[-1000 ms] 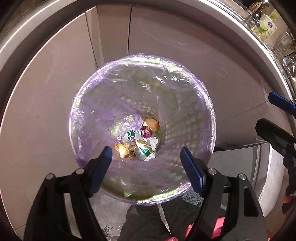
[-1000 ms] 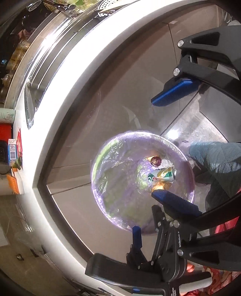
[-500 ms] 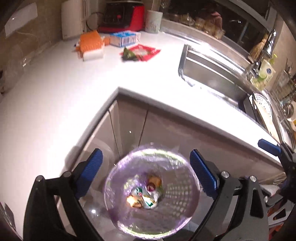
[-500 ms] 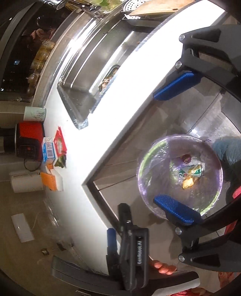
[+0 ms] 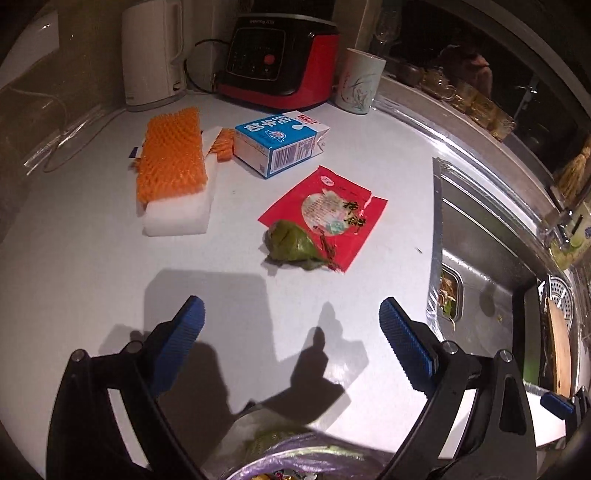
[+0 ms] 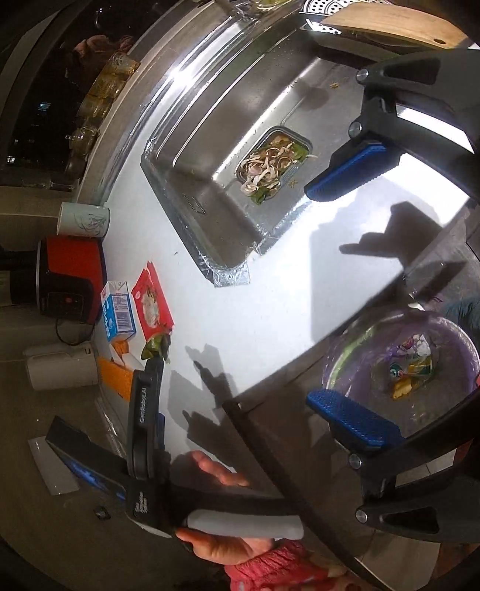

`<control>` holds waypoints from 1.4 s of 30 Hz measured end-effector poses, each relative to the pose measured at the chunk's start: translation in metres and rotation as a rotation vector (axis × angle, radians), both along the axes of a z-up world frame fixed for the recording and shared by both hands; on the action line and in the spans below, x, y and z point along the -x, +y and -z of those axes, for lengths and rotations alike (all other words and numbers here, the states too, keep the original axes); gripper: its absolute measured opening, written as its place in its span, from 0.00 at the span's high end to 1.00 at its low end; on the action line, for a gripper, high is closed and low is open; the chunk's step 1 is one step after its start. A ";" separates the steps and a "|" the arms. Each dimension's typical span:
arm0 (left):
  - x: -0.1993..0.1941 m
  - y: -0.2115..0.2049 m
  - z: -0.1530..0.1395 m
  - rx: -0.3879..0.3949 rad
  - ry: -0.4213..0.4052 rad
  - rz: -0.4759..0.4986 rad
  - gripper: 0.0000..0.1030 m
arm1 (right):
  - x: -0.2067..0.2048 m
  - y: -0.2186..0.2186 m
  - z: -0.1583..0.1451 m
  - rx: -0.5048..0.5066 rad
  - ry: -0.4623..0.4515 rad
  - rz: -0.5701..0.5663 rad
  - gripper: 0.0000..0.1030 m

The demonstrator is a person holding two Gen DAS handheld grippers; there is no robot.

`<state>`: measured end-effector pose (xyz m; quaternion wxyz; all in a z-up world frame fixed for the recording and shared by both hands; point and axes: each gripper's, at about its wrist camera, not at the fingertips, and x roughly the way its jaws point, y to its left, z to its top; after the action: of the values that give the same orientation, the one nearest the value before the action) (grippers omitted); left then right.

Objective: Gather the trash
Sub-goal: 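Raise both tools back over the counter toward the green leaf, then grasp the green leaf with the left tool while the right tool grasps the blue milk carton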

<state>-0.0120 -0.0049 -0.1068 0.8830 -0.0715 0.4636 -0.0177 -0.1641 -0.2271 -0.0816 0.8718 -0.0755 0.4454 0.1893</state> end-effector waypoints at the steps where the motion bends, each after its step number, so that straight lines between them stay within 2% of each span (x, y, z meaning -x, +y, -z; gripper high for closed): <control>1: -0.010 -0.001 0.005 -0.003 0.006 -0.002 0.11 | -0.007 -0.002 0.002 0.000 0.004 -0.005 0.02; 4: -0.029 -0.005 0.015 -0.020 0.020 -0.007 0.19 | -0.028 -0.009 0.007 -0.012 0.015 -0.012 0.02; 6: -0.036 -0.009 0.019 -0.023 0.024 -0.005 0.30 | -0.041 -0.012 0.010 -0.025 0.025 -0.016 0.02; 10: -0.046 -0.017 0.025 -0.047 0.029 0.008 0.42 | -0.063 -0.016 0.014 -0.042 0.033 -0.030 0.02; 12: -0.050 -0.019 0.029 -0.045 0.039 0.014 0.53 | -0.072 -0.016 0.014 -0.047 0.033 -0.036 0.02; 16: -0.052 -0.014 0.031 -0.025 0.038 -0.005 0.70 | -0.083 -0.015 0.014 -0.059 0.029 -0.053 0.02; 18: -0.054 -0.011 0.030 -0.003 0.045 -0.004 0.84 | -0.088 -0.014 0.014 -0.063 0.027 -0.063 0.02; 19: -0.054 -0.010 0.029 0.006 0.047 -0.002 0.87 | -0.092 -0.013 0.015 -0.066 0.028 -0.068 0.02; 27: -0.043 -0.004 0.006 0.043 -0.002 -0.005 0.91 | -0.135 0.007 0.006 -0.084 -0.014 -0.138 0.02; 32: -0.023 0.003 -0.017 0.050 -0.041 -0.041 0.91 | -0.203 0.041 -0.002 -0.133 -0.016 -0.187 0.02; 36: -0.007 0.009 -0.030 0.054 -0.057 -0.080 0.91 | -0.260 0.081 0.003 -0.146 0.009 -0.210 0.02; 40: 0.004 0.017 -0.033 0.062 -0.053 -0.129 0.91 | -0.299 0.111 0.014 -0.116 0.034 -0.234 0.02; 42: 0.009 0.021 -0.033 0.071 -0.045 -0.149 0.91 | -0.312 0.124 0.010 -0.082 0.027 -0.310 0.02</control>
<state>-0.0214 0.0165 -0.0743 0.8889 -0.1367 0.4362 0.0302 0.1477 -0.1029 -0.0920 0.8285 -0.1051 0.4318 0.3406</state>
